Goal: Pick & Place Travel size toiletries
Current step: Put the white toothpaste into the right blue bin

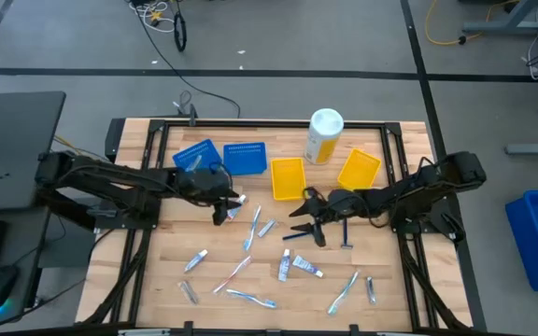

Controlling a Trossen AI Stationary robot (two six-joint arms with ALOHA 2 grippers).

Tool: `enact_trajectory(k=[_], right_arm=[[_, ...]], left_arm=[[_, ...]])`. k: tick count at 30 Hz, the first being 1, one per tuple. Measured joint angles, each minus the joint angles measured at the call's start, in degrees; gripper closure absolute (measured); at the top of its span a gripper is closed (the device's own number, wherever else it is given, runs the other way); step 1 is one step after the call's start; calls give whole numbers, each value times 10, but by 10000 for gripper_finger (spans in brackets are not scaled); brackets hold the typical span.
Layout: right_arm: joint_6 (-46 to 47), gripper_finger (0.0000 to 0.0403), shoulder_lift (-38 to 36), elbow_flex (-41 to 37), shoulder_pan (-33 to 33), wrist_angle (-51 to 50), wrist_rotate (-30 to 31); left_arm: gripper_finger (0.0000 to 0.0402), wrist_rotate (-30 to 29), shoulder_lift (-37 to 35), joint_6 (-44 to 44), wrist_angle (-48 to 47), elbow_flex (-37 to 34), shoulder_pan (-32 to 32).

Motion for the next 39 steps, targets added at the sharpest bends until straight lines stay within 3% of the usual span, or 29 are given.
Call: enact_trajectory(k=[6,10,22,27,33,39], right_arm=[[0,204,23,67,2,-161,1],[-11,214,39,95,7,-209,1],[-13,215,52,97,6,-205,1],[-13,206,52,97,6,-201,1],[-13,204,52,97,6,-173,1],[-13,216,52,97,6,-165,1]], left_arm=[[232,-12,68,-12,19,0,-3],[232,-20,106,-15,16,0,-3],[231,-87,177,-15,-5,0,-3],[231,-70,209,-32,3,0,-3],[231,-97,222,-32,-5,0,-2],[234,-89,221,-14,-8,-1,-2]])
